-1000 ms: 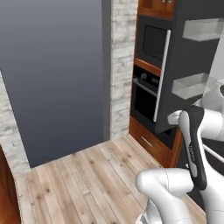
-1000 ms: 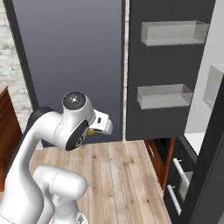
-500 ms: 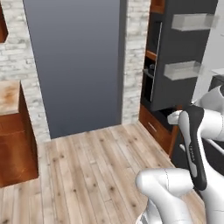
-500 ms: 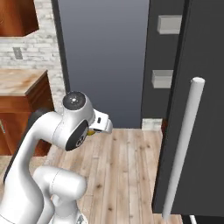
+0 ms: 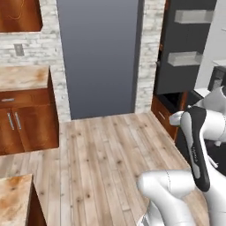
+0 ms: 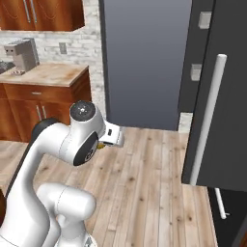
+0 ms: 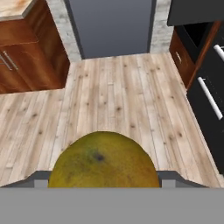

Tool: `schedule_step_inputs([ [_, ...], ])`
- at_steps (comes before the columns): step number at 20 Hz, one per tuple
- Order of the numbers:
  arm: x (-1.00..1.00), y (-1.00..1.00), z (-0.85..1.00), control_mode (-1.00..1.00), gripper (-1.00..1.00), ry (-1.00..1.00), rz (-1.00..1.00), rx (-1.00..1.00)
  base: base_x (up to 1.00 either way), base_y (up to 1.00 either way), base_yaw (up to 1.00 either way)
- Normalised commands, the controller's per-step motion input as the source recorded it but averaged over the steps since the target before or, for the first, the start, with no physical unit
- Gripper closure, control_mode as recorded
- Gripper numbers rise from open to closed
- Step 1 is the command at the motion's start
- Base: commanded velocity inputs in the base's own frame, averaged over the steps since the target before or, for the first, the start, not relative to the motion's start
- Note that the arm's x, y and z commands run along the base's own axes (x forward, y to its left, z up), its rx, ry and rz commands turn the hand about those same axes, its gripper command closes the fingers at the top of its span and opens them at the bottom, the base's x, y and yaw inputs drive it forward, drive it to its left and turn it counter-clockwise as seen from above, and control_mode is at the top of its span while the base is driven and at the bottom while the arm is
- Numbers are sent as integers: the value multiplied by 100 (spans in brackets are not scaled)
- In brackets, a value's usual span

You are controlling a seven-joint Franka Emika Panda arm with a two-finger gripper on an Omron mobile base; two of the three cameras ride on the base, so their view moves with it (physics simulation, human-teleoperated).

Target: Retrieve the apple and orange from the fridge and place them into the bowl on the dining table.

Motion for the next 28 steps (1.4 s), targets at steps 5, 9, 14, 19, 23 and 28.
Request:
schedule_step_inputs([
  [5, 0, 0, 0, 100, 100, 0, 0, 0, -100, 50, 25],
  [9, 0, 0, 0, 100, 100, 0, 0, 0, -100, 30, 24],
  [14, 0, 0, 0, 100, 100, 0, 0, 0, -100, 20, 22],
  [19, 0, 0, 0, 100, 100, 0, 0, 0, -100, 30, 20],
  [23, 0, 0, 0, 100, 100, 0, 0, 0, -100, 34, 19],
  [28, 0, 0, 0, 100, 100, 0, 0, 0, -100, 37, 18],
])
